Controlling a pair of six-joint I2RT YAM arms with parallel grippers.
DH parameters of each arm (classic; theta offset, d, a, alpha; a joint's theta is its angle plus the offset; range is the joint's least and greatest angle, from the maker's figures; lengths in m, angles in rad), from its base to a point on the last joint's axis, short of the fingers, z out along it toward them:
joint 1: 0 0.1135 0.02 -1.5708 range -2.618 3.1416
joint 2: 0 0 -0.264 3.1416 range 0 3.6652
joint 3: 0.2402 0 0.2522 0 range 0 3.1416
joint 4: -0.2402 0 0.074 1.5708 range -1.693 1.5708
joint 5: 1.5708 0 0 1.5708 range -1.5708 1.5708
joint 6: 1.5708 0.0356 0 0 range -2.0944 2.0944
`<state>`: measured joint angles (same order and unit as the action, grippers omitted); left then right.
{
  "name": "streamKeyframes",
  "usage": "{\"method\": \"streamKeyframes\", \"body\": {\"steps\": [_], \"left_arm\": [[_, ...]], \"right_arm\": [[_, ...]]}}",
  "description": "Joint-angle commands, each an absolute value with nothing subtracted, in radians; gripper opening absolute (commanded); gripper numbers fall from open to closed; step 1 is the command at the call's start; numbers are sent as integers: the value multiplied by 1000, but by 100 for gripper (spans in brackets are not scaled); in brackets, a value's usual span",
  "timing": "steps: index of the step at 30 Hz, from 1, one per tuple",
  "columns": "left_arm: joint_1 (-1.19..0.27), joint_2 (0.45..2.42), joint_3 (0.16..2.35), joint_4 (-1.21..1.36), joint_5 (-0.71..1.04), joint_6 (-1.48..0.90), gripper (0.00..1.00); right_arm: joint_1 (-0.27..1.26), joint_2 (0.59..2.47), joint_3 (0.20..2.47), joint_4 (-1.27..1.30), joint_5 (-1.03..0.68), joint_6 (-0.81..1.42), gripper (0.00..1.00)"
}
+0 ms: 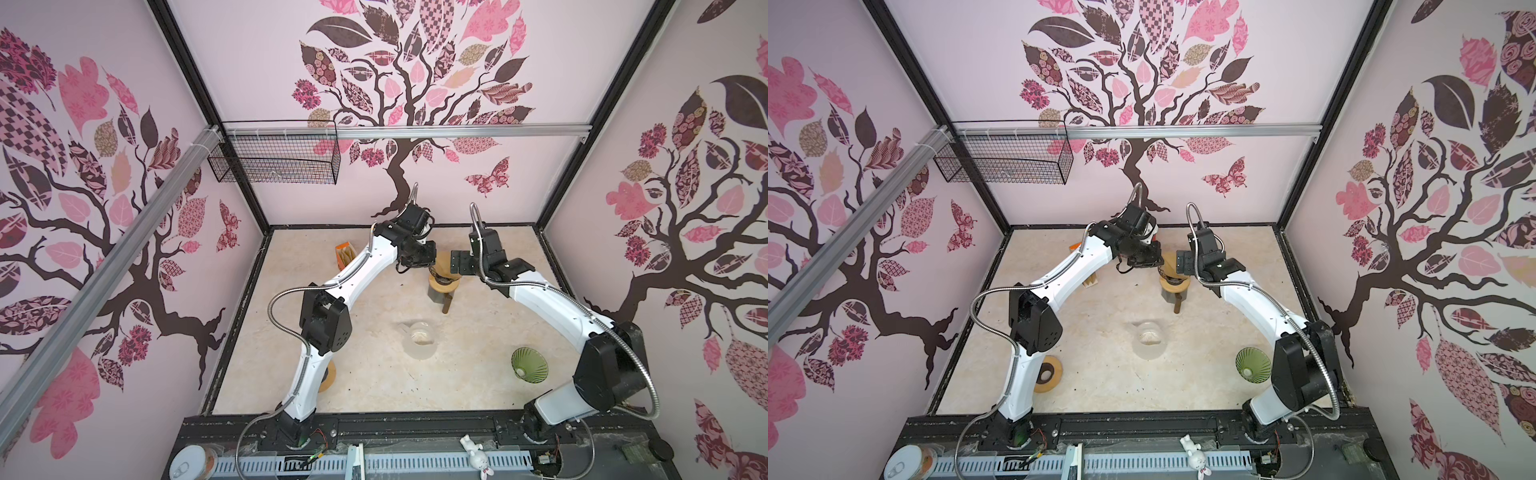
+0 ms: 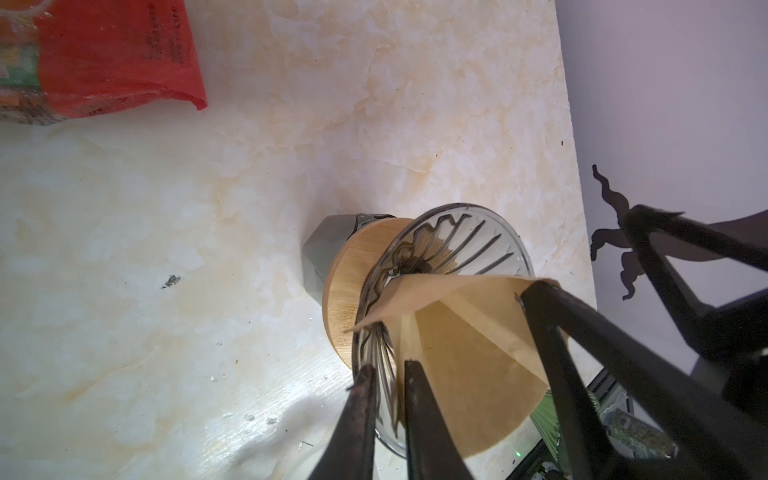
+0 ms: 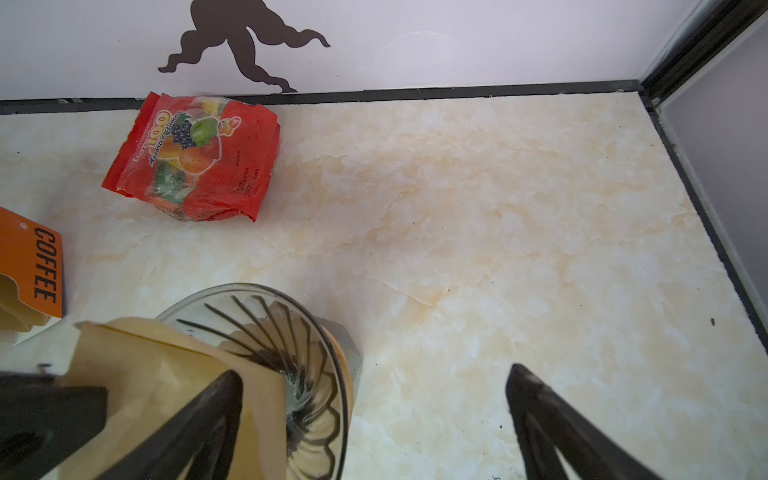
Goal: Place the coffee filter in the dripper
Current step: 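Lower the filter into the dripper while the right gripper reaches to its edge, then press the filter into the dripper with both grippers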
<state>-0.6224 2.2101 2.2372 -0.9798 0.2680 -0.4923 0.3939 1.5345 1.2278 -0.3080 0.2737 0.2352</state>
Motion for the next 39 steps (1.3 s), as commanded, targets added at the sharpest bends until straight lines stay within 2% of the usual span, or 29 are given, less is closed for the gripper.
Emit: {"method": "streamKeyframes", "body": {"steps": [1, 7, 14, 39], "left_arm": [[-627, 2203, 2286, -991, 246, -467, 26], [-628, 2197, 2281, -1005, 225, -432, 43], [-636, 2191, 2279, -1012, 191, -397, 55], [-641, 2290, 2351, -1083, 126, -385, 57]], "right_arm": [[389, 1551, 1232, -288, 262, 239, 100], [387, 1550, 1222, -274, 252, 239, 100], [381, 1546, 1198, -251, 238, 244, 100], [361, 1556, 1167, -223, 255, 263, 100]]}}
